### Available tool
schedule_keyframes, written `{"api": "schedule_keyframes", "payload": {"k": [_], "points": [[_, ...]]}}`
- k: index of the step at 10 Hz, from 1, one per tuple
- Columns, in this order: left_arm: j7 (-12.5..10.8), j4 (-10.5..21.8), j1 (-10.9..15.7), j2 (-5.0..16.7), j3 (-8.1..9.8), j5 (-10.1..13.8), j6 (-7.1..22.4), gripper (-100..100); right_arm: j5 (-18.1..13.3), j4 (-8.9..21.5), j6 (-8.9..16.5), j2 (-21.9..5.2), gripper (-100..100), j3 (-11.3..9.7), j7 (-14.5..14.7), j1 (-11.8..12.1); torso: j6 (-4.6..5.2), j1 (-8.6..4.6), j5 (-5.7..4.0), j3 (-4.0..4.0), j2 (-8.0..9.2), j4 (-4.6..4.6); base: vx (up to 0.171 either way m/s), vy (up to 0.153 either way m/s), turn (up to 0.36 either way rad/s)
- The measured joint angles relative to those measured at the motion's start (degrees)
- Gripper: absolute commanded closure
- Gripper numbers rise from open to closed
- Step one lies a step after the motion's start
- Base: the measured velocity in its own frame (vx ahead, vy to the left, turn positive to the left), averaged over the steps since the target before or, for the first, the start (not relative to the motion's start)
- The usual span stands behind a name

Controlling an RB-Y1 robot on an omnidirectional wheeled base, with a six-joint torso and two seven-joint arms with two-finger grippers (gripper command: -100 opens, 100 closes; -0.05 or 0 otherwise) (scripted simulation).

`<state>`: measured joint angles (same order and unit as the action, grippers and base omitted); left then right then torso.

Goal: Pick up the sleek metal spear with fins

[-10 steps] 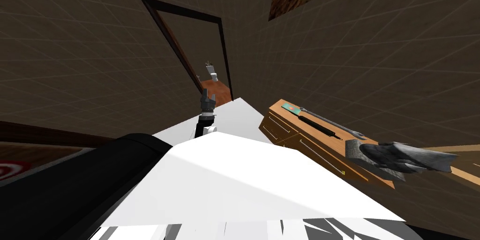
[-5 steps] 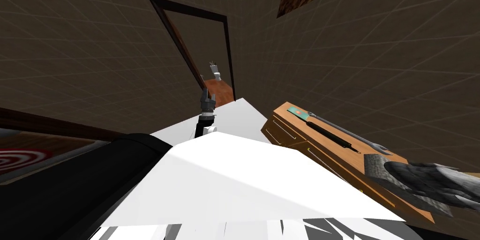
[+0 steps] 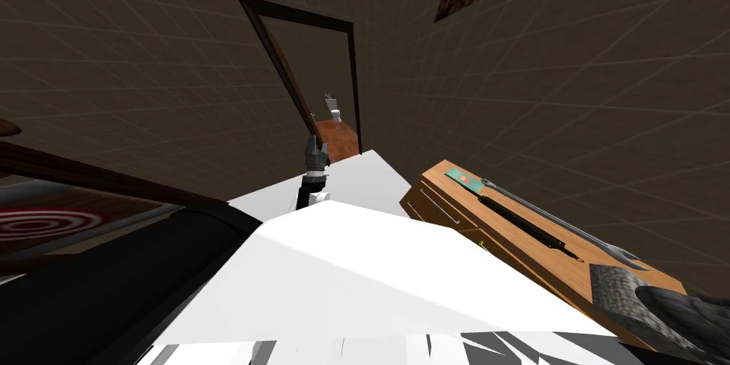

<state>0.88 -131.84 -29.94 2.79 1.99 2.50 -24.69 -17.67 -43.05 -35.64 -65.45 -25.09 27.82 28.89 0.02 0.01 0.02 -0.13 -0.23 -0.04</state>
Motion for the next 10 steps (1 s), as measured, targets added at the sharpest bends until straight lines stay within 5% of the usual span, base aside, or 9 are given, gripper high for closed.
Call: {"api": "schedule_keyframes", "payload": {"k": [4,5,7,8,10], "points": [[0.0,0.0,0.0,0.0,0.00,0.0,0.0,0,-4.5,9.7,-1.4,-1.7,-100,-2.3,2.1,-3.0,-0.05,-0.09,0.00,-0.18,-0.33,-0.07,0.155,-0.028,0.220],[0.0,0.0,0.0,0.0,0.00,0.0,0.0,0,-5.5,9.0,-0.1,-3.2,-100,-2.7,2.3,-2.1,-0.10,-0.19,-0.02,-0.23,-0.40,-0.08,0.121,-0.070,0.123],[0.0,0.0,0.0,0.0,0.00,0.0,0.0,0,-7.3,12.6,-0.1,-3.4,-100,-3.6,2.8,-3.8,-0.06,-0.20,-0.04,-0.16,-0.28,-0.05,0.152,-0.070,0.194],[0.0,0.0,0.0,0.0,0.01,0.0,0.0,0,-9.2,18.0,-1.6,-2.7,-100,-4.8,3.8,-7.0,-0.08,-0.24,-0.06,-0.26,-0.48,-0.09,0.139,-0.072,0.124],[0.0,0.0,0.0,0.0,0.00,0.0,0.0,0,-9.7,16.3,-0.5,-3.8,-100,-5.1,3.4,-6.0,0.02,-0.04,-0.03,-0.04,-0.05,-0.02,0.070,-0.059,0.142]]}}
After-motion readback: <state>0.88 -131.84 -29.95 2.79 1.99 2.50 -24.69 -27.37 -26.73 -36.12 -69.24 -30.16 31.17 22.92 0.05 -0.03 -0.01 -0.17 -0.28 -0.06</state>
